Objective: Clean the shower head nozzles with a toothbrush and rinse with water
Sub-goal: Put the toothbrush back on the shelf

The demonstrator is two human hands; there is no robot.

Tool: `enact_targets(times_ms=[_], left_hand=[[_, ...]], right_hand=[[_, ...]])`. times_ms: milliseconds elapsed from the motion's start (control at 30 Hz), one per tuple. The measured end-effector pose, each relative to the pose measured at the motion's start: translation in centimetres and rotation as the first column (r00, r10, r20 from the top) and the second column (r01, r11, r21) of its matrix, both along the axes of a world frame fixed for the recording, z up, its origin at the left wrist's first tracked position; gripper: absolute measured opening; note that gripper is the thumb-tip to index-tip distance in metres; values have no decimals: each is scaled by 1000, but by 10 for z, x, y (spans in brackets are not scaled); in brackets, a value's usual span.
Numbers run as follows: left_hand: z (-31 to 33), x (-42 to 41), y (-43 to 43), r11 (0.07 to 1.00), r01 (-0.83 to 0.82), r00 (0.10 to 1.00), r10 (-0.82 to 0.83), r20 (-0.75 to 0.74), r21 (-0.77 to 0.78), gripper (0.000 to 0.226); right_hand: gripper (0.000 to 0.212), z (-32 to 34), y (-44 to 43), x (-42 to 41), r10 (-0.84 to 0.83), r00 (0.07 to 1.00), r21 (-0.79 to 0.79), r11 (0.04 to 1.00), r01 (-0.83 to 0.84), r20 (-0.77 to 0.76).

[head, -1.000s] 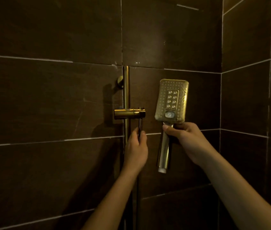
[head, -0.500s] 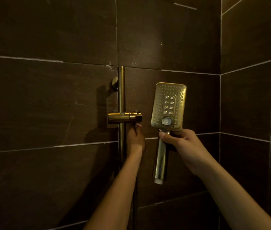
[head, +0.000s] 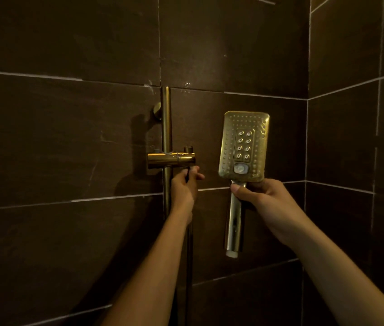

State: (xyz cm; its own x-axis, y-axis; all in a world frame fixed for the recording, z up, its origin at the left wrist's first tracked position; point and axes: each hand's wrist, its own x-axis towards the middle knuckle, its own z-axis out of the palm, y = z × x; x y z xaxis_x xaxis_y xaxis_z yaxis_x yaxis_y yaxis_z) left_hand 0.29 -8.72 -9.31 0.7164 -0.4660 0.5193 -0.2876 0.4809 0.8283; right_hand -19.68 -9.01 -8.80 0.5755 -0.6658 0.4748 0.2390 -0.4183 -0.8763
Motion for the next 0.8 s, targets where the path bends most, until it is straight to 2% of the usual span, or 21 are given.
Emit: enact_targets(times_ms=[200,300,400,567,667,800], left_hand=[[7,2,-7,1000,13,998,-14,64,18,33],[4,2,-11,998,30,999,-29,27,-47,36],[2,2,-15,999,26,1000,-26,7,-40,29],[8,2,-21,984,89,976,-117,-182,-152,7],[8,0,-24,974,109,957,-156,-243,-196,11],[11,-5,-29,938,218,890,-305,-339,-271,30]], right_hand=[[19,-8,1,-4,-15,1000,-26,1000,15,-17],[19,-7,3,-8,-11,1000,-40,999,11,-10],[19,-5,3,-14,-17,1000,-55,998,16,-20],[21,-2,5,-17,-39,999,-88,995,36,-30],[21,-4,6,-19,-50,998,-100,994,46,-34],[21,-6,4,-23,-72,997,-110,992,68,-32]])
